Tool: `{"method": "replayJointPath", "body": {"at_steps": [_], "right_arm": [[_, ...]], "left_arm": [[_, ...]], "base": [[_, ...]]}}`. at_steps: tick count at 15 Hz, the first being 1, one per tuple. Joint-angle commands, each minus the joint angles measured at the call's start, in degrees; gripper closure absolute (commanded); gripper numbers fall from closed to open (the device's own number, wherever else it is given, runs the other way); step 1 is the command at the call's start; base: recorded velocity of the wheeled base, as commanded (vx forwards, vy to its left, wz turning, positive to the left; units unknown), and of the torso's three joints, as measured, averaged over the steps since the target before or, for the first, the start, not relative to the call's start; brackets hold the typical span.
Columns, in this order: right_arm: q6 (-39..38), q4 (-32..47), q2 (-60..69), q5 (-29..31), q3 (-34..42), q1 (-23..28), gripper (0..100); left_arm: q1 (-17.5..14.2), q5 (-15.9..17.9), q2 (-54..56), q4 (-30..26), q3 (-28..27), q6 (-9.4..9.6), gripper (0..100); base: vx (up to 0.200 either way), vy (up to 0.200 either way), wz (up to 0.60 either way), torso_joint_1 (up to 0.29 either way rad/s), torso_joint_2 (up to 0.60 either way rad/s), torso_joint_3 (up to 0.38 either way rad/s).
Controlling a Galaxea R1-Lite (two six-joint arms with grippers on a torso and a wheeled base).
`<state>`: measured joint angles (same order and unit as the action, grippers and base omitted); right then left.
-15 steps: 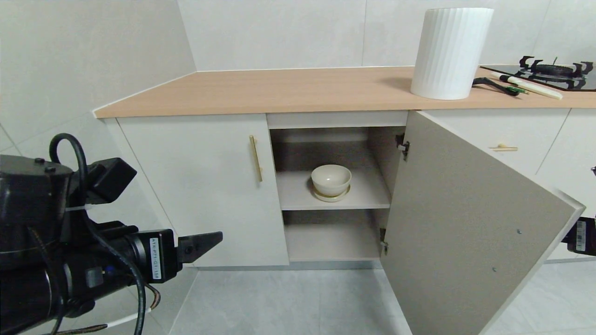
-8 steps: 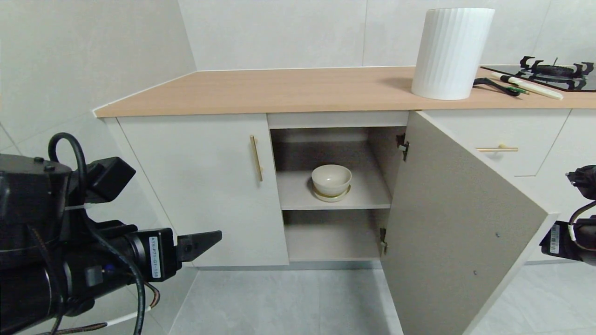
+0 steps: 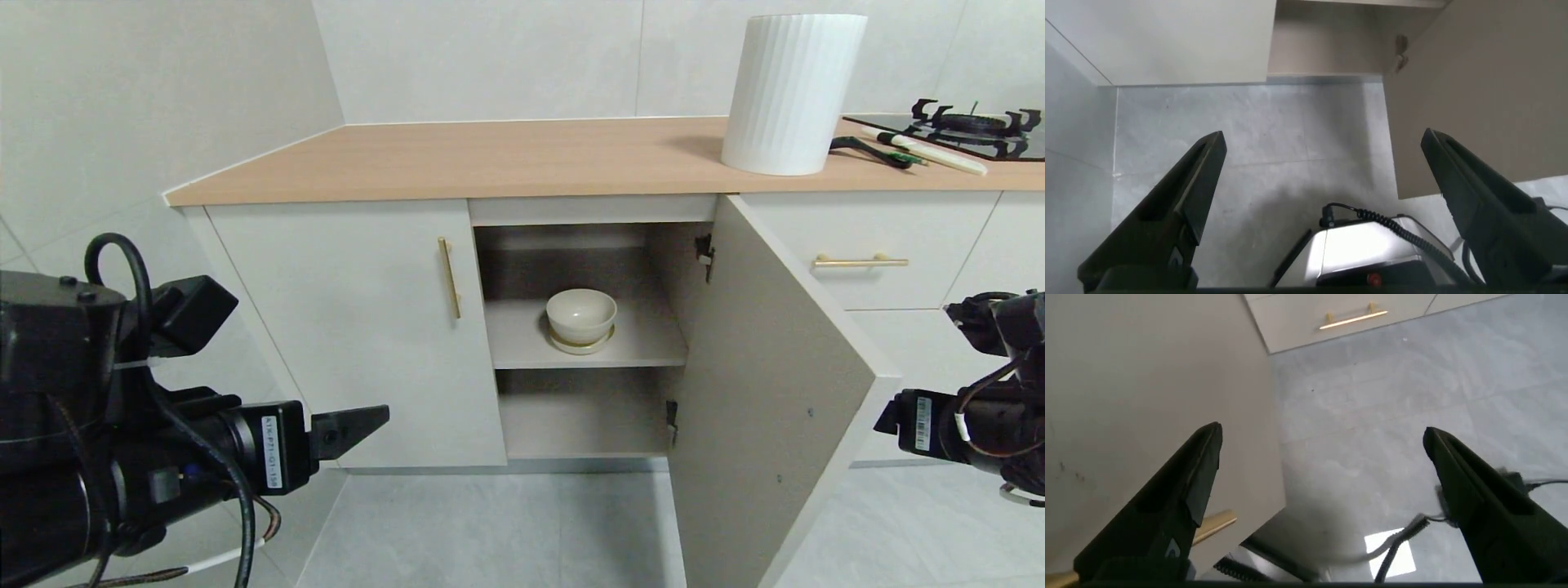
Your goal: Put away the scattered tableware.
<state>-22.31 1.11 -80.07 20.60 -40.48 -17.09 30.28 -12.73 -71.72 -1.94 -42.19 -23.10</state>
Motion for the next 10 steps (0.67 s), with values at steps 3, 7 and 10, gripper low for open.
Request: {"method": "replayJointPath", "body": {"at_steps": [3,7,10], "right_arm": [[-1.8,-0.3,-2.2,0.0,0.1,-0.6,0],[-4.7,-4.3,-4.0,0.0,0.4,-2.4,0],[-6.5,-10.7,-8.4,-2.0,0.3,-2.9,0]], "left_arm": [[0.0,0.0,-0.1,0.0,-0.1,-0.01,0],[0.0,0.0,0.0,0.0,0.0,-0.01,0],[0.0,0.0,-0.1,0.0,0.0,-0.01,0]], "base": [[-0.133,0.0,0.0,0.0,0.0,0.0],[-0.1,0.0,0.0,0.005,0.0,-0.001],[0.0,0.0,0.0,0.0,0.0,0.0]]}}
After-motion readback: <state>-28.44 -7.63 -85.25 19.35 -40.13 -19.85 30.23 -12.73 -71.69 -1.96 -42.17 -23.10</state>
